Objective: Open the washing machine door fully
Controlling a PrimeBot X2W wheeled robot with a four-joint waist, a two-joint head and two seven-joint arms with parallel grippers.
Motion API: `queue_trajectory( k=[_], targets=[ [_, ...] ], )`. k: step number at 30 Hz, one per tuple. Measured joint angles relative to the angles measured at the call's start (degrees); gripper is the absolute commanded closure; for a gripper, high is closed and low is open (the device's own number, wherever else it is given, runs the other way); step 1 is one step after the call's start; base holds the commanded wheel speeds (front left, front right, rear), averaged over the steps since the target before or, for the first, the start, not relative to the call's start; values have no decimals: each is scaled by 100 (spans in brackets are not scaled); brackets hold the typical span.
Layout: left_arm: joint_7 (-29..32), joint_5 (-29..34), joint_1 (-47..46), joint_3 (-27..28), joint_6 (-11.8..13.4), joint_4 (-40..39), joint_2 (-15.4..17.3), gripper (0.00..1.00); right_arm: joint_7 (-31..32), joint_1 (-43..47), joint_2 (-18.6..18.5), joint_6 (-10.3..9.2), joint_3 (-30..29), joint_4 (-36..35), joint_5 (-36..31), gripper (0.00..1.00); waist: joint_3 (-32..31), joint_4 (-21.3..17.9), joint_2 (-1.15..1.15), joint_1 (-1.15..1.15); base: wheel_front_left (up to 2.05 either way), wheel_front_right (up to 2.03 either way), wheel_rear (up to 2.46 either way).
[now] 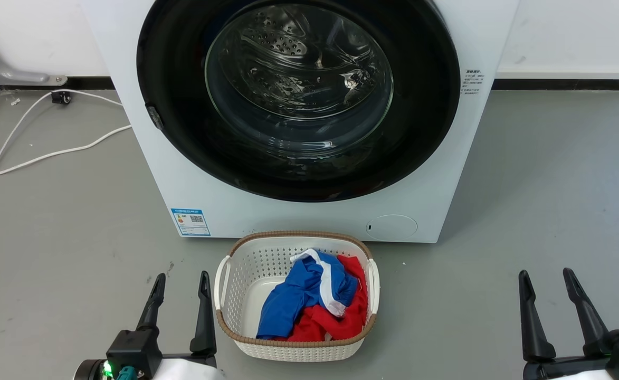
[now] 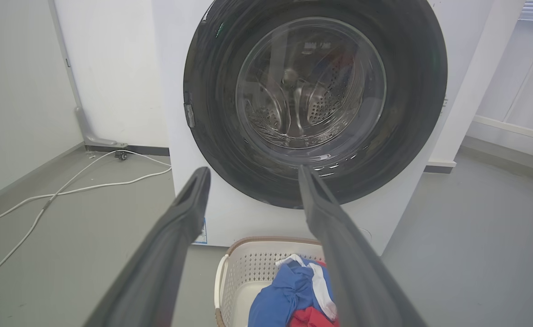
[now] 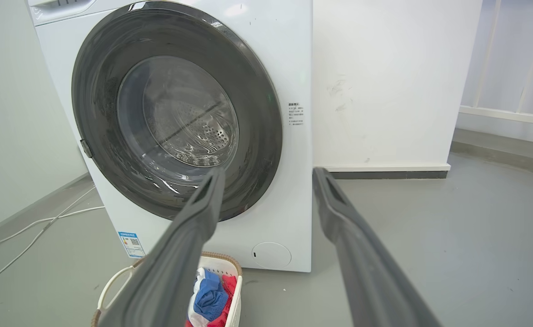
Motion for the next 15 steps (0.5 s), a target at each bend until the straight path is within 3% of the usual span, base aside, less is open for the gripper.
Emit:
queue_trajectory(
  k=[2, 3, 4, 8, 15],
  targets=[
    [0, 1, 0, 3, 10, 4, 0, 0, 0, 0, 0, -1, 5, 5, 0, 0, -3, -3, 0, 0, 0, 0, 0],
    [0, 1, 0, 7, 11, 5, 0, 0, 0, 0, 0, -1, 2, 7, 0, 81, -4, -4, 0, 0, 0, 0, 0],
    [0, 1, 1, 9, 11, 9, 0, 0, 0, 0, 0, -1, 7, 7, 1, 100, -6, -5, 0, 0, 0, 0, 0],
    [0, -8, 1, 10, 12, 11, 0, 0, 0, -5, 0, -1, -5, 15, 374, 100, -9, -9, 0, 0, 0, 0, 0],
    [0, -15, 2, 16, 9, 26, 0, 0, -1, -135, -1, -1, -48, 216, 3257, 100, 2, -20, 0, 0, 0, 0, 0]
  ],
)
